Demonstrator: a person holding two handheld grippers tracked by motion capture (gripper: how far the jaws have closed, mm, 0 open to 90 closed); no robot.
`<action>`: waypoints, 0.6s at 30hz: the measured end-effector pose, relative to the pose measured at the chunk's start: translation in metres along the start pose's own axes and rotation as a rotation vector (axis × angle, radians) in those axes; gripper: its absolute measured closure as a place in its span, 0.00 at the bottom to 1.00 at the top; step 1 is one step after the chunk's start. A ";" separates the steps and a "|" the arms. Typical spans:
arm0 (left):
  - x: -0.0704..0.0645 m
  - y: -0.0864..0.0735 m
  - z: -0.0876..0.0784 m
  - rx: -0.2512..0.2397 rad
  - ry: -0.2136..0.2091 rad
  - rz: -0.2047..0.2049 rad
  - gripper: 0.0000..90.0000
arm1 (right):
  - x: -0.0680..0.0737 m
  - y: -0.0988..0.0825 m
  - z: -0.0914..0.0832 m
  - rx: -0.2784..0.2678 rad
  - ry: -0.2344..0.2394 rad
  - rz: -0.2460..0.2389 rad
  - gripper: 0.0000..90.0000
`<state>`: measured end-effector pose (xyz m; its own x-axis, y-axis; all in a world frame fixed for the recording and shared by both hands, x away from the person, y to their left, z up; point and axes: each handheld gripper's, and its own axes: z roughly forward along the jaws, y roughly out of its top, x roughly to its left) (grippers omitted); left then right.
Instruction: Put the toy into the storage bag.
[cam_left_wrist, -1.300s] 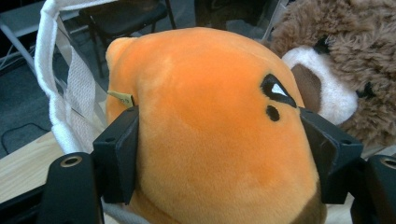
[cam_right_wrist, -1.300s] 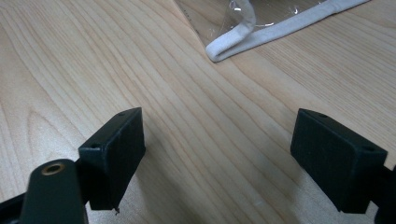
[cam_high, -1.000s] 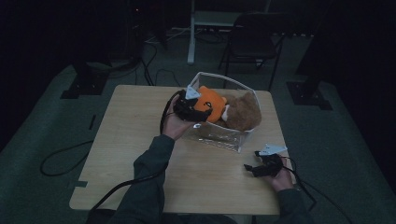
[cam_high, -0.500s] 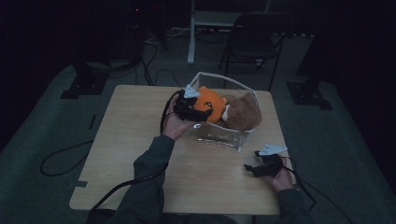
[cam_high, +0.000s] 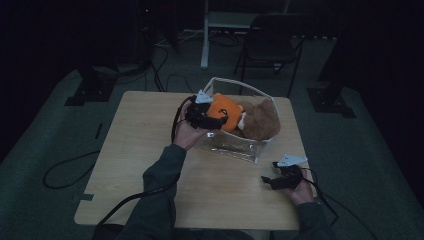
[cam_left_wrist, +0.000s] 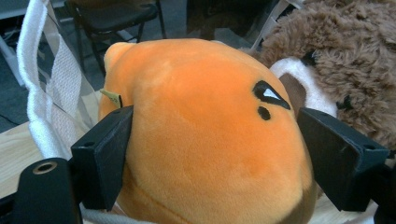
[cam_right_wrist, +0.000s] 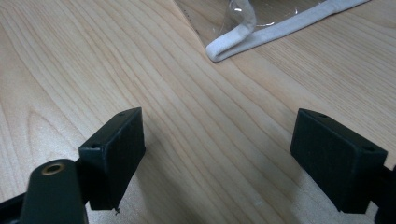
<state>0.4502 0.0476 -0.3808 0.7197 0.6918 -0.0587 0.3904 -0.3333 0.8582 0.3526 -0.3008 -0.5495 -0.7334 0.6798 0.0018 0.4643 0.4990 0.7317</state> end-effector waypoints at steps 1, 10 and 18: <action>0.001 0.000 0.000 0.002 -0.003 0.001 0.18 | 0.000 0.000 0.000 -0.001 0.000 -0.001 0.19; 0.004 0.001 -0.002 -0.003 -0.041 -0.028 0.18 | 0.000 0.000 0.000 -0.001 0.000 -0.001 0.19; 0.007 0.003 -0.001 0.005 -0.056 -0.036 0.18 | 0.000 0.000 0.000 0.000 0.001 0.000 0.19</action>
<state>0.4556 0.0517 -0.3784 0.7361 0.6665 -0.1180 0.4193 -0.3122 0.8525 0.3527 -0.3008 -0.5496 -0.7337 0.6794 0.0023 0.4641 0.4988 0.7320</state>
